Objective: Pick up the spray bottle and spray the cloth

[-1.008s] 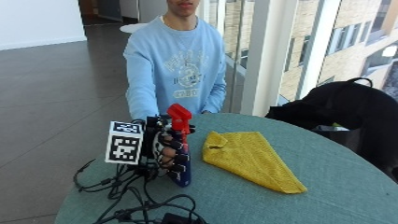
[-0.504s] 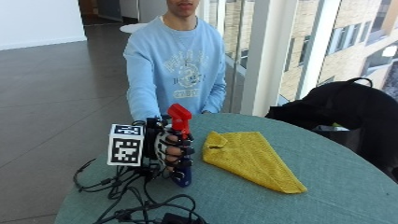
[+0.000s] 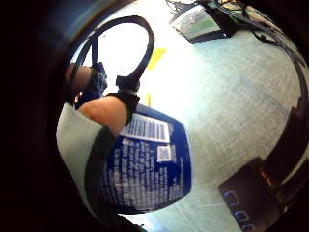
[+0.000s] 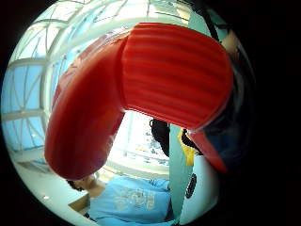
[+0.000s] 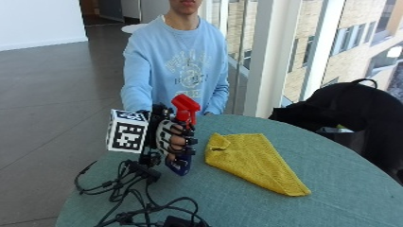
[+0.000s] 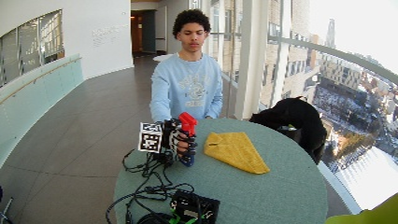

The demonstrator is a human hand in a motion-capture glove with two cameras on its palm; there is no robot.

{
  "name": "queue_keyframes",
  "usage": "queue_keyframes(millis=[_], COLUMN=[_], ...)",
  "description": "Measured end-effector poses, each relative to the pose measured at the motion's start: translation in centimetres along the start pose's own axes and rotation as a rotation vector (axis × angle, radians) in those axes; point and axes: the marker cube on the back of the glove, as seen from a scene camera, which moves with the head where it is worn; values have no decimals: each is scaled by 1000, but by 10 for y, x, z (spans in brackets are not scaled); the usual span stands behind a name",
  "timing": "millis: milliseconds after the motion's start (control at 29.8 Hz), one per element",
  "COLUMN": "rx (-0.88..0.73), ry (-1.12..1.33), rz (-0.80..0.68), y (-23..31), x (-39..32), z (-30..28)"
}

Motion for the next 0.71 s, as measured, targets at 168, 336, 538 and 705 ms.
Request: queue_keyframes(millis=[168,336,538,705], rx=[-93,-189,-306,-393], ry=[48,73,85,118], rz=[-10,16,45,92], y=[12,24,37,49], x=[-24,-53,-70,-68], z=[-8,-9,15,44])
